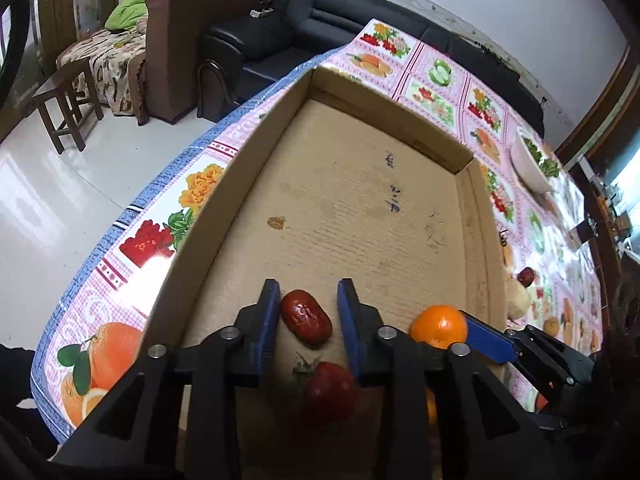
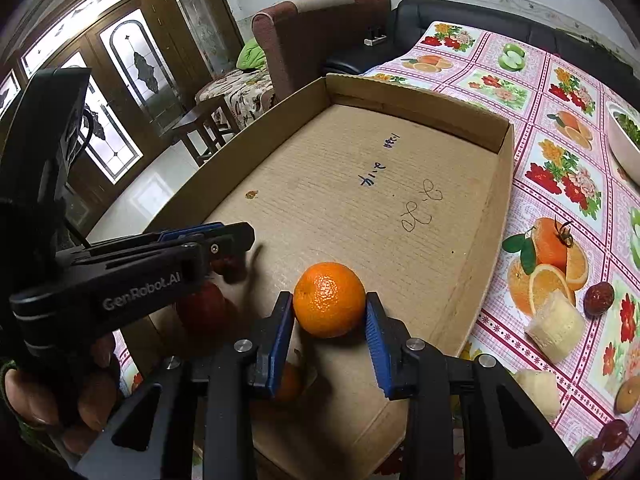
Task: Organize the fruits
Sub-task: 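Open the left tool to drop the date in the box while the right tool releases the mandarin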
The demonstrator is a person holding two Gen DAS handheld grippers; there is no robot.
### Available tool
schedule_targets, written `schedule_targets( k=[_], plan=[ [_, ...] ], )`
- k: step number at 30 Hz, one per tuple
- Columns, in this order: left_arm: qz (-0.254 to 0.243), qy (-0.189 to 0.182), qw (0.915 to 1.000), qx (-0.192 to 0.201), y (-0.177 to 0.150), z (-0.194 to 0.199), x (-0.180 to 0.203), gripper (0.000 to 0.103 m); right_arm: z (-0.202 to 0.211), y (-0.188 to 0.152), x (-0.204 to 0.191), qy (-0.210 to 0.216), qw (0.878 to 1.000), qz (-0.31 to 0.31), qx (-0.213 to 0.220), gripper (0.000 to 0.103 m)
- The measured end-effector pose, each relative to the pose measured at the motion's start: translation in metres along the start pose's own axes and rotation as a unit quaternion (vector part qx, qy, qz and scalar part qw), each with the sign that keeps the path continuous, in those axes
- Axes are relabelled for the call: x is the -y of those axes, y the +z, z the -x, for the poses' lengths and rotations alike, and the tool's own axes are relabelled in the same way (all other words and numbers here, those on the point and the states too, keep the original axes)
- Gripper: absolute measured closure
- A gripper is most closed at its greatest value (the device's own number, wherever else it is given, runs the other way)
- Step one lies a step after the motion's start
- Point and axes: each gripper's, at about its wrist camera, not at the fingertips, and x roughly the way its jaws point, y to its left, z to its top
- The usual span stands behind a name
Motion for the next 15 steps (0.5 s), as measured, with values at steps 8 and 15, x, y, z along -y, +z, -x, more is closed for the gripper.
schedule_targets(
  k=[8, 15],
  plan=[
    [0.017, -0.016, 0.9995, 0.022, -0.002, 0.024, -0.003, 0.061, 0.022, -0.003, 0.004, 0.003, 1.0, -0.011, 0.021, 0.049],
    [0.018, -0.032, 0.9987, 0.036, -0.004, 0.04, 0.006, 0.061, 0.049, -0.011, 0.014, 0.02, 0.998, -0.036, 0.043, 0.047]
  ],
)
